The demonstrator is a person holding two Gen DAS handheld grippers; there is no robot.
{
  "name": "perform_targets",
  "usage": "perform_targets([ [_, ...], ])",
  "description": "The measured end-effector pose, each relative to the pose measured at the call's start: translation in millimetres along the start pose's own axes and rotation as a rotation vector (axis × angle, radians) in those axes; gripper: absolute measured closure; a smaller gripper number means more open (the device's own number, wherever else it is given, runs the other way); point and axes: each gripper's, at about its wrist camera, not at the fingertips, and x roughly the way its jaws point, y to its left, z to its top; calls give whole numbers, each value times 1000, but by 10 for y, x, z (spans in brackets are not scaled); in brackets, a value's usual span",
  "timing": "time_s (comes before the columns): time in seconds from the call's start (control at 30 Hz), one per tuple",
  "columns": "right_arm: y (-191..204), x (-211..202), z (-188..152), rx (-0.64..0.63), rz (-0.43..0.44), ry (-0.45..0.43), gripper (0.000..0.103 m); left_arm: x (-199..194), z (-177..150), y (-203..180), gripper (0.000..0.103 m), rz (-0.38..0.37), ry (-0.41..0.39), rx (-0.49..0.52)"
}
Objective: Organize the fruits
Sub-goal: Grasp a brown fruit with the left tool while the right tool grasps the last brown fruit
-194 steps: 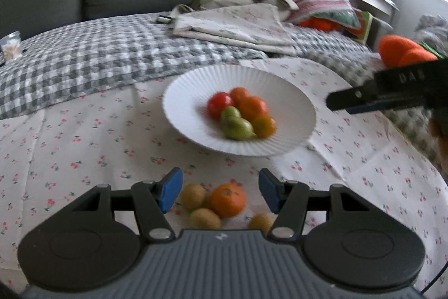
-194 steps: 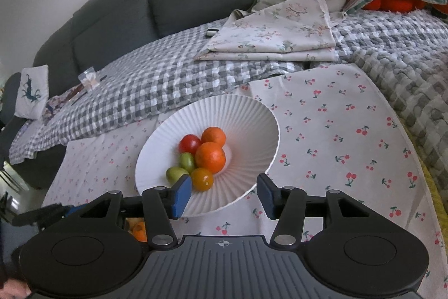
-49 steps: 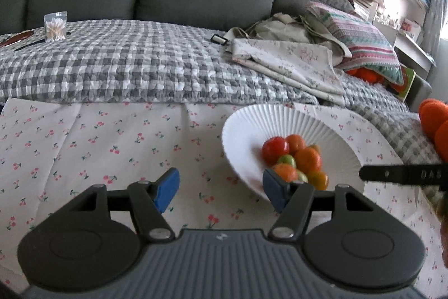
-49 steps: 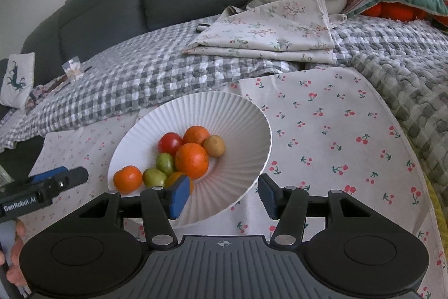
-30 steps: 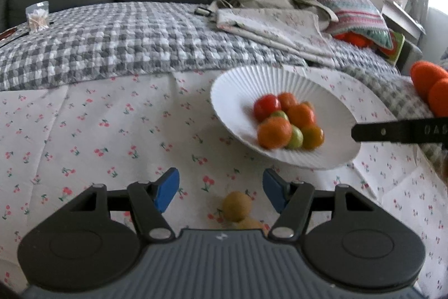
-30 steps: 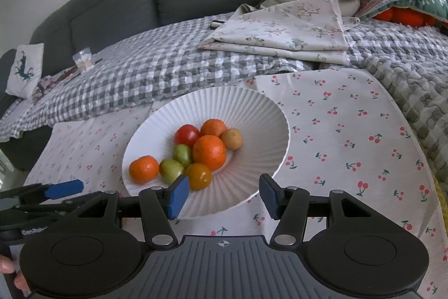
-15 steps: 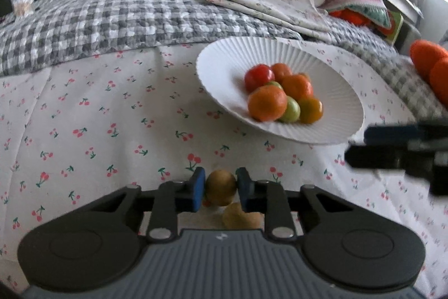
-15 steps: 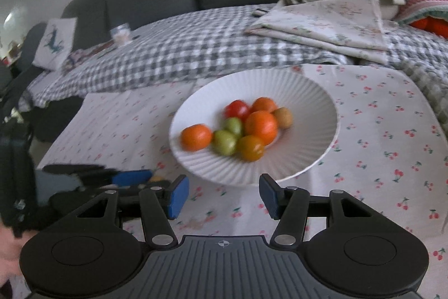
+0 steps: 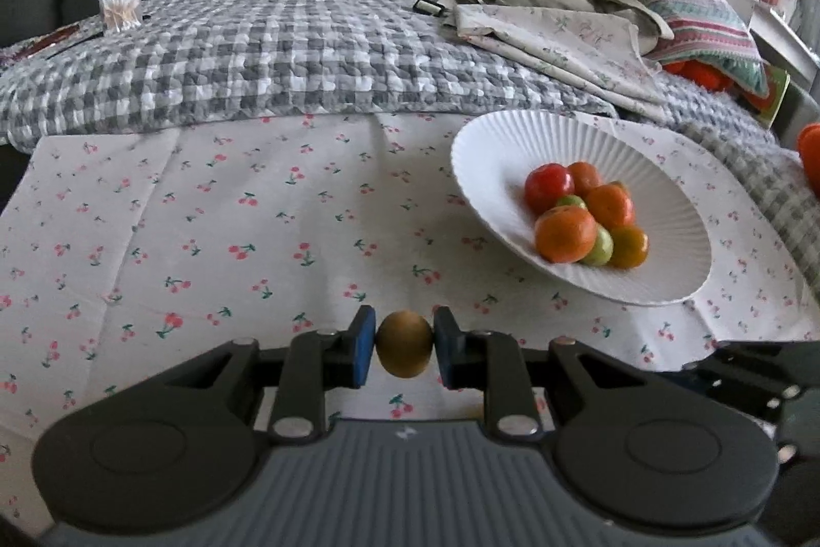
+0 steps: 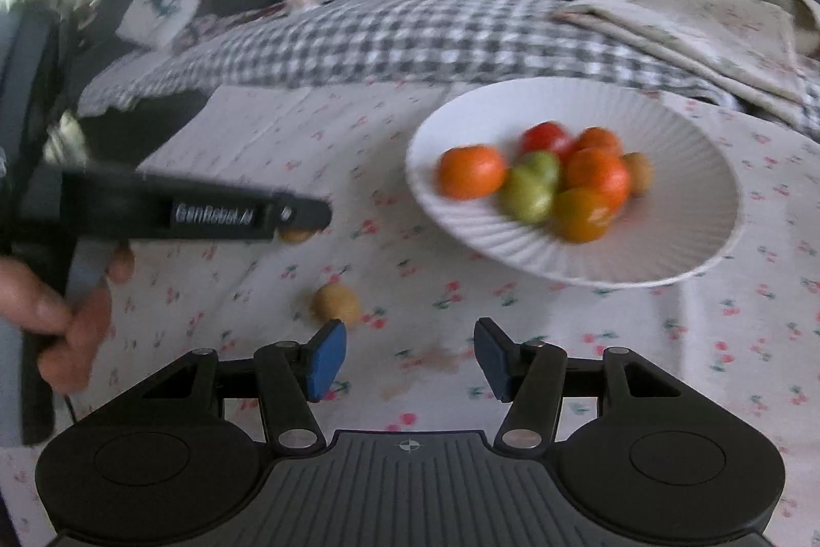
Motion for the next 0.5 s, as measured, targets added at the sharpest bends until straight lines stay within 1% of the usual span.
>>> perform_targets([
  [0.07, 90, 89, -52, -35, 4, 4, 47, -1, -10, 8, 80, 17, 2, 8],
  [0.1, 133, 115, -75, -56, -1, -6, 45, -2, -14, 18, 80, 21, 3, 8],
  [0.17, 202, 144, -85, -95, -8, -26, 45, 4, -20, 43, 80, 23, 7, 3],
  [0.27, 213, 178, -73, -92, 2, -45, 45, 11, -24, 60, 80, 27, 11, 0],
  [0.37, 218, 210, -50, -89, 8, -61, 54, 8, -24, 74, 80, 27, 11, -5],
  [0.4, 231, 220, -48, -92, 11, -66, 61, 8, -24, 73, 80, 27, 10, -6],
  [0.43, 252, 229, -51, -101, 14, -69, 71, 4, -22, 80, 80, 27, 10, -9],
  [0.47, 280, 230, -55, -119, 18, -72, 78, 2, -20, 86, 80, 27, 9, -12],
  [0.5, 312, 236, -53, -136, 21, -72, 80, 1, -17, 88, 80, 27, 8, -14],
])
